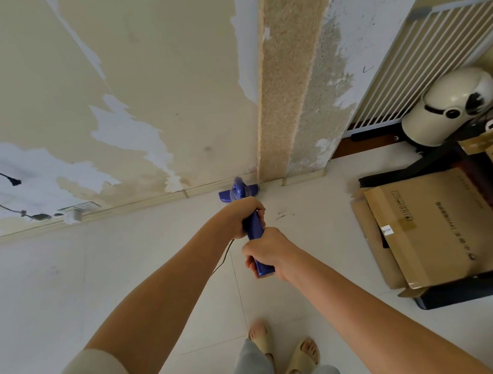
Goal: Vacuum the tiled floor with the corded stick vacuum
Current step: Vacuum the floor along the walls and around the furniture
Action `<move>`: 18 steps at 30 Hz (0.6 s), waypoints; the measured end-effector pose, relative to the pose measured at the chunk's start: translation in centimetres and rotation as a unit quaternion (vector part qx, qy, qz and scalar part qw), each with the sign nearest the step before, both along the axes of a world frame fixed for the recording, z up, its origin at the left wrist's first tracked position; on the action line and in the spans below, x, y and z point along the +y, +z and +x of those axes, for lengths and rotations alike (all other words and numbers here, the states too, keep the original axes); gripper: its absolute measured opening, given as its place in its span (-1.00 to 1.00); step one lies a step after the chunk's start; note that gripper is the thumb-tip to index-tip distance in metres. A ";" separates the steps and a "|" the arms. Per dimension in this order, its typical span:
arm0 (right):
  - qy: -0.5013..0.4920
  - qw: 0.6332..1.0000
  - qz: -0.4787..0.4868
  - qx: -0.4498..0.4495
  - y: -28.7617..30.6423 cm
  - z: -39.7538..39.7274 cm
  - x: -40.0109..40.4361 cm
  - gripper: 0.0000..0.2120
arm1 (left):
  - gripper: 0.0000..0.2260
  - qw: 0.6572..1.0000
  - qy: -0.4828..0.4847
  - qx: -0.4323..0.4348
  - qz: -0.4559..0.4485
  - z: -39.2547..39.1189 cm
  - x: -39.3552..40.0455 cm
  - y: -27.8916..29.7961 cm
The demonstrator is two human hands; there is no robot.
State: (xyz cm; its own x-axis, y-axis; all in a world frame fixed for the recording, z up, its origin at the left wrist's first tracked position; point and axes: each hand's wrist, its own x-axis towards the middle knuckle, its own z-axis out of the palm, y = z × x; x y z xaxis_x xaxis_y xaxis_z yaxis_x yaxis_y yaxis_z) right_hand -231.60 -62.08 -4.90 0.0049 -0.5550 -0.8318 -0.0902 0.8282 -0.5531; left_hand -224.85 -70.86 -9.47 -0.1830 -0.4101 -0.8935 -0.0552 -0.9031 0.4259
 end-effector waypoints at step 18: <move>0.068 0.996 0.002 0.063 -1.0 -4.0 5.6 -0.80 | -0.80 0.999 0.000 -0.016 -0.037 -4.0 5.9 -1.8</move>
State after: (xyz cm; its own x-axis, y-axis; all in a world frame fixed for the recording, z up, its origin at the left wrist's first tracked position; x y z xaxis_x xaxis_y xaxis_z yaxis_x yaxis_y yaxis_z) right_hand -235.63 -56.52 -5.92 -0.0251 -0.5529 -0.8329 -0.2698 0.8060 -0.5269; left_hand -228.90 -64.99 -11.23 -0.1547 -0.4761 -0.8657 -0.0692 -0.8688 0.4903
